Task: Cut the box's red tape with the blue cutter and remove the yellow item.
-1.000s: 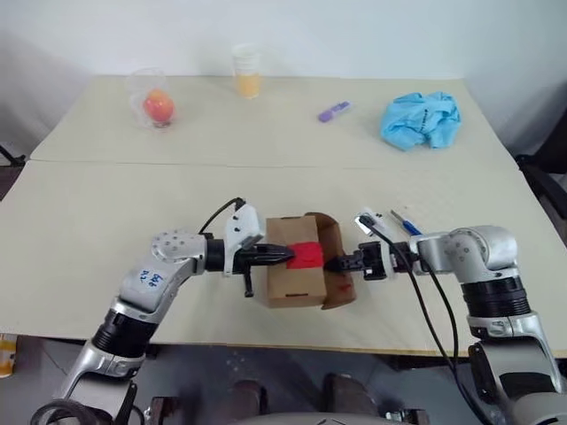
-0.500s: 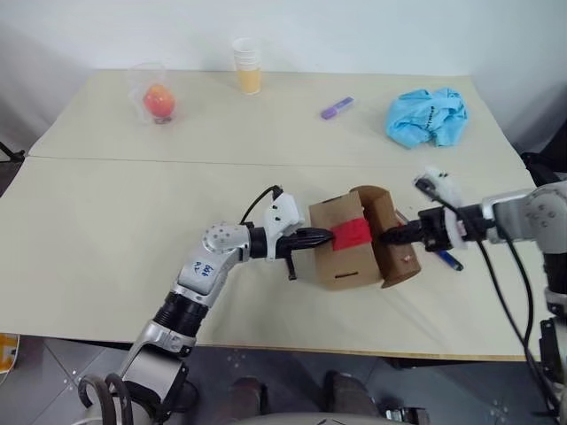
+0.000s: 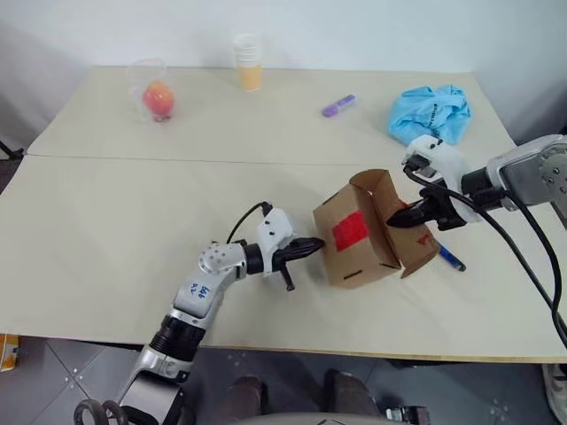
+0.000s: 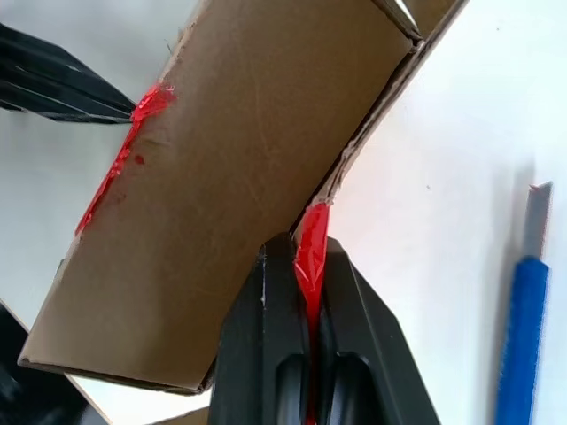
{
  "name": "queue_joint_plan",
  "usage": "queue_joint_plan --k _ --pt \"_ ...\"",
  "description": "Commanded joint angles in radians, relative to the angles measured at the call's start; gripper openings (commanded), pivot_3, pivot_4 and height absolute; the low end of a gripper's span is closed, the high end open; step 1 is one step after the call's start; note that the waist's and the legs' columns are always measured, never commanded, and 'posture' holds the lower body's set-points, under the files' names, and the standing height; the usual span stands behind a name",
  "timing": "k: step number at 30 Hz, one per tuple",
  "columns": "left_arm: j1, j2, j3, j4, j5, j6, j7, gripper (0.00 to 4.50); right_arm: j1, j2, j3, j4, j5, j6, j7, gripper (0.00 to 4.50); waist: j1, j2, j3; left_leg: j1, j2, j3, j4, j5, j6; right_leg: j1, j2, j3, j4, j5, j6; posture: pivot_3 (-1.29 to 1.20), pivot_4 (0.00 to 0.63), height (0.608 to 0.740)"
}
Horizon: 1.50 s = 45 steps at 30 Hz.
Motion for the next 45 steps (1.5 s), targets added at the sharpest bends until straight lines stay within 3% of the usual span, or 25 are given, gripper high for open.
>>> queue_joint_plan --k 1,10,21,24,29,33,38,45 --pt "0.023 -0.026 -0.005 -0.023 0.007 0.000 0.031 0.00 -0.099 -0.032 0.049 -0.026 0.098 0.004 -0.051 0.04 -0.001 0.000 0.001 0.000 0.000 0.001 -0.001 0.000 0.000 -0.001 0.000 0.000 0.000 0.000 0.000 0.00 0.150 0.740" --pt "0.024 -0.064 -0.008 -0.011 0.016 0.007 0.065 0.00 -0.148 -0.022 0.084 -0.037 0.341 0.004 -0.288 0.04 0.001 0.000 0.001 0.000 0.000 0.002 -0.001 0.000 0.000 -0.001 0.000 0.000 0.000 0.000 0.000 0.00 0.150 0.740" --pt "0.054 -0.035 0.006 -0.083 -0.003 0.127 0.087 0.00 -0.080 -0.022 0.024 -0.013 0.787 0.004 -0.743 0.04 0.000 0.000 0.001 0.000 0.001 0.004 0.000 0.000 0.000 -0.001 0.000 0.000 0.000 0.000 -0.001 0.00 0.150 0.740" --pt "0.036 0.037 0.041 -0.178 -0.083 0.228 0.005 0.00 -0.075 -0.010 0.021 -0.006 0.844 0.004 -0.831 0.04 -0.001 -0.001 0.001 0.000 0.001 0.004 0.000 0.000 0.000 -0.001 0.000 0.000 0.000 0.000 -0.001 0.00 0.150 0.740" --pt "-0.061 0.183 0.147 -0.359 -0.353 0.442 -0.177 0.00 -0.068 0.008 0.013 0.010 0.863 0.004 -0.916 0.04 -0.001 -0.002 0.002 -0.001 0.002 0.001 0.001 0.000 0.000 -0.001 0.001 0.000 0.001 0.000 -0.002 0.00 0.150 0.740" --pt "-0.151 0.159 0.146 -0.387 -0.432 0.504 -0.162 0.00 -0.056 0.027 0.004 0.010 0.861 0.004 -0.943 0.04 0.001 -0.002 0.002 -0.001 0.001 0.000 0.001 0.000 0.001 0.001 0.001 -0.001 0.000 0.001 -0.003 0.00 0.150 0.740" --pt "-0.180 0.083 0.003 -0.297 -0.285 0.410 -0.102 0.00 -0.038 0.061 -0.021 0.012 0.855 0.003 -0.973 0.04 -0.004 -0.003 0.002 -0.001 0.001 0.002 0.003 -0.001 0.002 0.002 0.001 -0.002 0.000 0.001 -0.003 0.00 0.150 0.740" --pt "-0.151 0.023 -0.068 -0.150 -0.139 0.256 -0.039 0.00 -0.009 0.081 -0.044 0.000 0.882 -0.018 -1.022 0.04 -0.004 -0.003 0.002 0.000 0.003 0.007 0.005 0.000 0.002 0.002 0.002 -0.002 0.003 0.001 -0.003 0.00 0.150 0.740"
